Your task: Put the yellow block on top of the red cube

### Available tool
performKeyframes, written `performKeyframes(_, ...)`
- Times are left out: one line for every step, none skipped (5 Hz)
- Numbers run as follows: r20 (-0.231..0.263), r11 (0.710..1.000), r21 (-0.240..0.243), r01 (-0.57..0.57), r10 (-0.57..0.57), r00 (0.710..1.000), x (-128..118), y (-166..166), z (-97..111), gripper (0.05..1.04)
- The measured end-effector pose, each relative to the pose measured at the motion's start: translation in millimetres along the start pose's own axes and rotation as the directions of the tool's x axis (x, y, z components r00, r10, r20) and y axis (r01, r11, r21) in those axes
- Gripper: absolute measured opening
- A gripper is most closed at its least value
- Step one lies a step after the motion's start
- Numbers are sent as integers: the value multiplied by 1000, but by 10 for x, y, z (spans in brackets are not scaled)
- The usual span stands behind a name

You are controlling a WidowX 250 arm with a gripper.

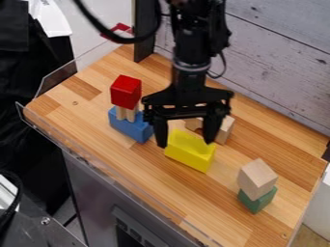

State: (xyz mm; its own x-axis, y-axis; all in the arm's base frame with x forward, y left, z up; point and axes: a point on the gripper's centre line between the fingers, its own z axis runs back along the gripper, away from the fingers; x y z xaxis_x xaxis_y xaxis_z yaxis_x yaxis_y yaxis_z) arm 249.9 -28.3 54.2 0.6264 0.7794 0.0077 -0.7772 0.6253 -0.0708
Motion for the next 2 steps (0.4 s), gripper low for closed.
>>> performKeyframes(43, 987, -22, -159, 159, 986, 23, 15, 0, 999)
performKeyframes(95, 951, 12, -310, 307, 947, 30, 31, -45, 999)
